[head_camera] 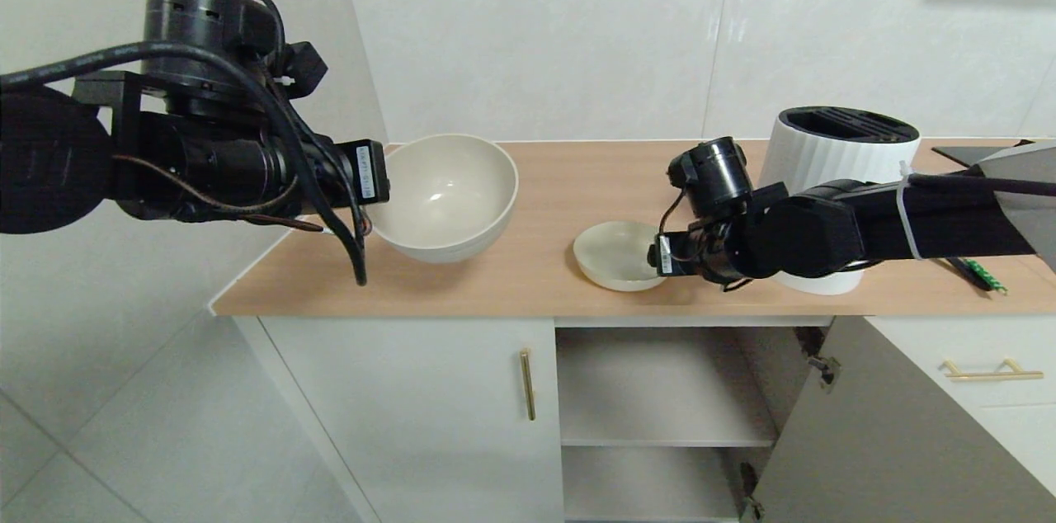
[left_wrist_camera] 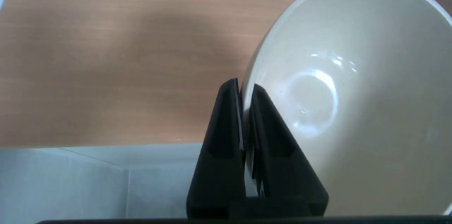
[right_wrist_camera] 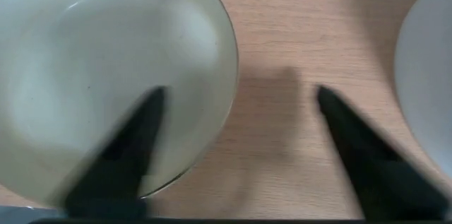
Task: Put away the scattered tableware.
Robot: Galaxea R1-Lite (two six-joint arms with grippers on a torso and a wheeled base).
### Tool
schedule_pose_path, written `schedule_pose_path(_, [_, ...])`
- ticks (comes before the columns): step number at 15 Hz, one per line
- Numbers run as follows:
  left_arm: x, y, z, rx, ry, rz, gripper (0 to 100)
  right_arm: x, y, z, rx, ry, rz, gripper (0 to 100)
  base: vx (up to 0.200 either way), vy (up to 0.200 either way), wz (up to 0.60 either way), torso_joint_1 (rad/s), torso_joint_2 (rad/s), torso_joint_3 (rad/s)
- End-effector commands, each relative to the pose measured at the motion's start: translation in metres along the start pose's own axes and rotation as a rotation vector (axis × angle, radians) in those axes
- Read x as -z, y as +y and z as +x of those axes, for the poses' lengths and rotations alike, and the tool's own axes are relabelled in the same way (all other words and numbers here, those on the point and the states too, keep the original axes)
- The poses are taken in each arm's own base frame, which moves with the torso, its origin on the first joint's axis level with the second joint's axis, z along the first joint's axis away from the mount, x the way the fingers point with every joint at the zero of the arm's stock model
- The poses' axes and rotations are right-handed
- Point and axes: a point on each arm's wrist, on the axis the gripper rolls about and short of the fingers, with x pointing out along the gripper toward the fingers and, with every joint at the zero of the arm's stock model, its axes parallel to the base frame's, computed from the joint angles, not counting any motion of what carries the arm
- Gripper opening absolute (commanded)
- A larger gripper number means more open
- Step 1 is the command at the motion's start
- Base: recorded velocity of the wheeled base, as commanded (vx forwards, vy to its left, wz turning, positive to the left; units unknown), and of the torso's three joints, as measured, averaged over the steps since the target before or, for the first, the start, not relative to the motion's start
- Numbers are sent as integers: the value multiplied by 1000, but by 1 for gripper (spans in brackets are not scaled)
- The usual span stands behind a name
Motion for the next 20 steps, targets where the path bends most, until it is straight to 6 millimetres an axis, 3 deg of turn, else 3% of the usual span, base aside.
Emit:
schedule_pose_path(1, [0,-1,0,1,1,0,0,1,1,1,-2,5,3,0,0,0,0,0,0,0])
schedule_pose_path(5, [1,-2,0,5,1,2,0,4,2,3,-4,13,2,0,0,0,0,0,0,0])
schedule_pose_path(8, [2,-3,-1,7,5,4,0,-7,-3,-13,-13,-19,20,0,0,0,0,0,0,0])
schedule_pose_path(12, [10,-12,-21,48,5,23,0,-10,-12,-89,-88,-43,3,0,0,0,0,0,0,0])
schedule_pose_path(15, [33,-31,-46,132,44,74,0,20,-20,-139,-148,-9,41,0,0,0,0,0,0,0])
schedule_pose_path(17, [39,-36,-50,149,56,86,0,31,-28,-150,-152,3,49,0,0,0,0,0,0,0])
schedule_pose_path(20, [59,-33,-51,101,102,93,0,76,-41,-166,-151,89,-11,0,0,0,0,0,0,0])
